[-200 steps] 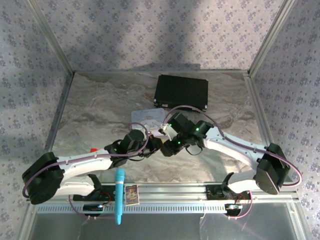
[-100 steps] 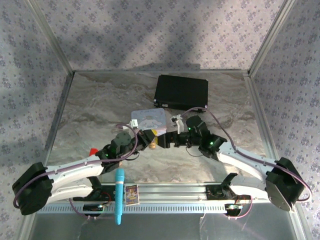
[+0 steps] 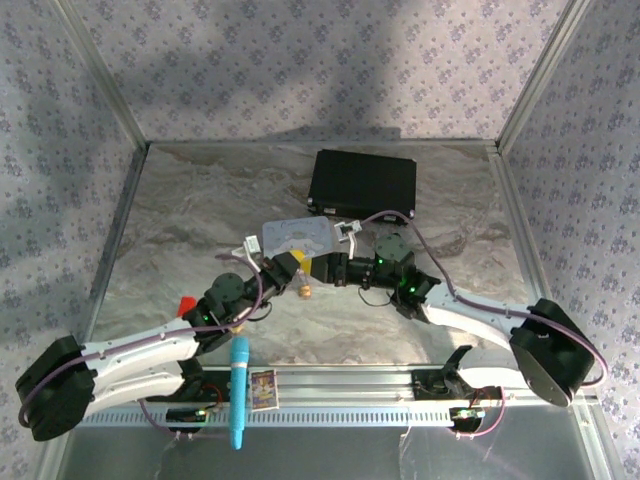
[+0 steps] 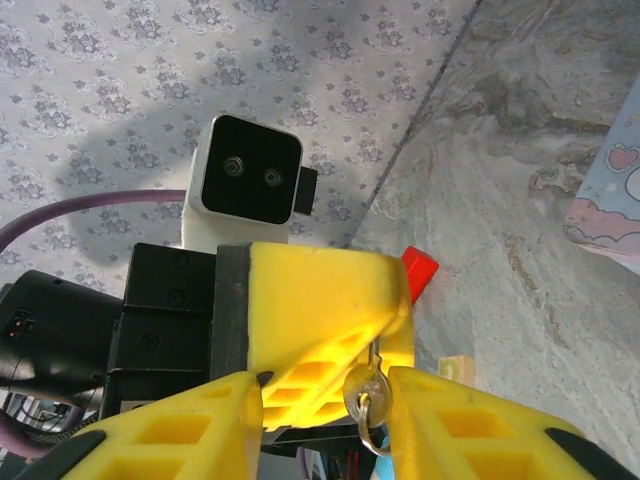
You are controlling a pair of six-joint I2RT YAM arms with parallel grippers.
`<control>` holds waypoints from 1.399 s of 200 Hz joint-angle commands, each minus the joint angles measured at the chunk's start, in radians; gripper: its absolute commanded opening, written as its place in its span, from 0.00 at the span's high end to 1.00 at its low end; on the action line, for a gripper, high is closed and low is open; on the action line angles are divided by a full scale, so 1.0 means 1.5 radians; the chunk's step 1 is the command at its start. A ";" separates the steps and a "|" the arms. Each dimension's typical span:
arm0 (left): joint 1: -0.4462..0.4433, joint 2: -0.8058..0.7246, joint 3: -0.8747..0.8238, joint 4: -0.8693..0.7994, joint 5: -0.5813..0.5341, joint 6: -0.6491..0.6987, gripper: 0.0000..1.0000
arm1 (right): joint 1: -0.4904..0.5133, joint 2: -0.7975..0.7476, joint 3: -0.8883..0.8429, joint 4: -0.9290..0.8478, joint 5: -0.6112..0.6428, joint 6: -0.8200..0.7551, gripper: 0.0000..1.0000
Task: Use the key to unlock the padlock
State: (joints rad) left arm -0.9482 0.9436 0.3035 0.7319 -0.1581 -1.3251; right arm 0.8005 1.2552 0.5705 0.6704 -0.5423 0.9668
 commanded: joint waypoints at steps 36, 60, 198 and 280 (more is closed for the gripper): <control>0.001 -0.028 -0.007 0.058 -0.013 0.015 1.00 | 0.006 0.040 -0.001 0.063 -0.008 0.028 0.79; 0.001 -0.044 -0.009 0.042 -0.016 0.019 1.00 | 0.000 0.035 -0.014 0.078 0.000 0.034 0.90; 0.001 -0.053 -0.005 -0.052 -0.034 0.010 1.00 | -0.023 -0.001 -0.037 0.056 -0.012 0.033 1.00; 0.011 -0.041 0.175 -0.550 -0.103 0.135 0.02 | -0.038 -0.072 -0.049 -0.201 0.071 -0.059 1.00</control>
State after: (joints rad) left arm -0.9436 0.8333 0.4595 0.2016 -0.2832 -1.2263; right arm 0.7460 1.1877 0.4973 0.5545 -0.5026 0.9649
